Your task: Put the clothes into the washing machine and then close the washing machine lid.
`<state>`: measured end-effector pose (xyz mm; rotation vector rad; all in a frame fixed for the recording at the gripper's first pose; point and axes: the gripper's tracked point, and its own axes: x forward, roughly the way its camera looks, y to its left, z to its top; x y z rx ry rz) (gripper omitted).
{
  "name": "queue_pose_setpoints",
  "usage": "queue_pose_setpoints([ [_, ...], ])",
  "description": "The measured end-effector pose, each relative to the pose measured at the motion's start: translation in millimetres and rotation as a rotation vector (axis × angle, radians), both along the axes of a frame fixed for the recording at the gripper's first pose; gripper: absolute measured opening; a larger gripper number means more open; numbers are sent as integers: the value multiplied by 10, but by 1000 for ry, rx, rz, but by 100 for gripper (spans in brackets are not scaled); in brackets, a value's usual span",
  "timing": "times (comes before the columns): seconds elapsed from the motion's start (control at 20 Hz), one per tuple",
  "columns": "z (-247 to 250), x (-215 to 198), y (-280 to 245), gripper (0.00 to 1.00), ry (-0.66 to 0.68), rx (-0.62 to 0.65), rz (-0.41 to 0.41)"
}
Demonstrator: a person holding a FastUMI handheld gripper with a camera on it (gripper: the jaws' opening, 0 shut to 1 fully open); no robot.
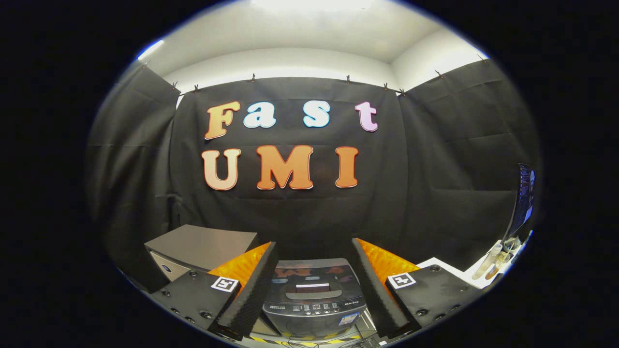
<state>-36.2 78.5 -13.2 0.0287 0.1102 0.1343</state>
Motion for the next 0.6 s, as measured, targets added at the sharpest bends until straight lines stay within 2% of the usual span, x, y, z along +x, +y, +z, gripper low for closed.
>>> queue_pose_setpoints([
  [0.6,16,69,-211,96,-14,15,-3],
])
